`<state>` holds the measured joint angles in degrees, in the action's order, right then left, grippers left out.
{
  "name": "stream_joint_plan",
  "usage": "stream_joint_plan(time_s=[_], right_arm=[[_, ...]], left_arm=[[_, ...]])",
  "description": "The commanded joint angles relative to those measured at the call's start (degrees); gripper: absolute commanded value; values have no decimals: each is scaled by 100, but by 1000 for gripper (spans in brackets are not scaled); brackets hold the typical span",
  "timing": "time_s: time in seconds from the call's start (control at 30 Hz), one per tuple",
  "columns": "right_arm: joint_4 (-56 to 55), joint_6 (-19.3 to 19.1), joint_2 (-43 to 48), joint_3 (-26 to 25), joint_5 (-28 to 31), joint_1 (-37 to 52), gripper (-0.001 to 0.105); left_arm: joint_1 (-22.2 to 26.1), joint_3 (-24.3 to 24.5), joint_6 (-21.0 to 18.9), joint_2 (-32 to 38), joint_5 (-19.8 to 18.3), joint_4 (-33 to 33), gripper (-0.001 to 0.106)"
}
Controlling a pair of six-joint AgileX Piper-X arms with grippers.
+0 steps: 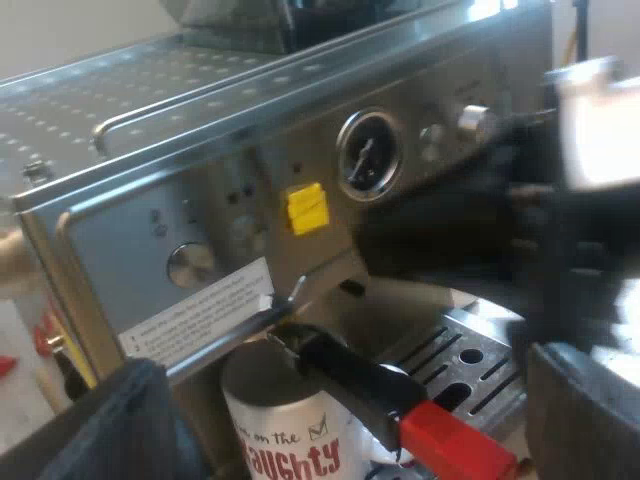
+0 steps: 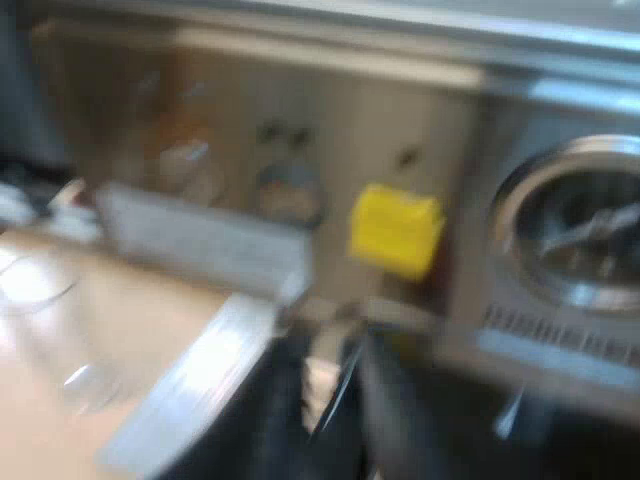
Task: Place mug into machine
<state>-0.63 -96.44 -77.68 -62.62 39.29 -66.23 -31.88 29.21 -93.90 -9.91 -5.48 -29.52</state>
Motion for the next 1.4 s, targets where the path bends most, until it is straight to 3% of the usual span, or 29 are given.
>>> stream_joint_plan(time_s=[0.03, 0.1, 0.13, 0.2, 0.33, 0.43, 0.57, 0.6, 0.8, 1.0, 1.23, 1.33, 1.37, 1.4], right_arm=[[-411, 161, 250, -71, -76, -78, 55], [-759, 161, 457, -71, -195, -136, 78], [-851, 161, 516, -71, -260, -142, 82], [-937, 161, 575, -71, -333, -141, 86], [-1173, 161, 772, -71, -581, -141, 92], [-1722, -281, 1408, -71, -616, -19, 93], [-2198, -288, 1906, -71, -719, 431, 93], [-2311, -274, 2015, -71, -788, 605, 93], [-3174, -234, 2843, -71, -1384, 1835, 93], [-4213, -235, 3400, -71, -2214, 3614, 93], [-4715, -356, 3739, 100, -2986, 5443, 93], [-4804, -413, 3840, 174, -3273, 5766, 93], [-4947, -527, 4117, 388, -3822, 6403, 93], [-5001, -639, 4261, 482, -3929, 6612, 93]], left_arm=[[-18, 177, -101, 30, 95, 18, 73], [-18, 341, -516, 12, 95, -44, 73], [-18, 395, -599, -3, 95, -51, 73], [-18, 556, -931, -131, 95, -50, 73], [-18, 973, -1225, -555, 95, -72, 73], [11, 1368, -1261, -959, 95, -114, 73], [303, 1874, -1271, -1513, 95, -311, 73], [677, 2229, -1271, -1849, 57, -494, 73], [2116, 2860, -1256, -2480, -335, -1036, 73], [2895, 2887, -1104, -2518, -336, -1219, 73], [2925, 2887, -942, -2503, -208, -1662, 73], [2925, 2823, -911, -2389, 330, -1867, 73], [2925, 2776, -911, -2313, 404, -1911, 73], [2925, 2711, -911, -2218, 410, -1951, 73]])
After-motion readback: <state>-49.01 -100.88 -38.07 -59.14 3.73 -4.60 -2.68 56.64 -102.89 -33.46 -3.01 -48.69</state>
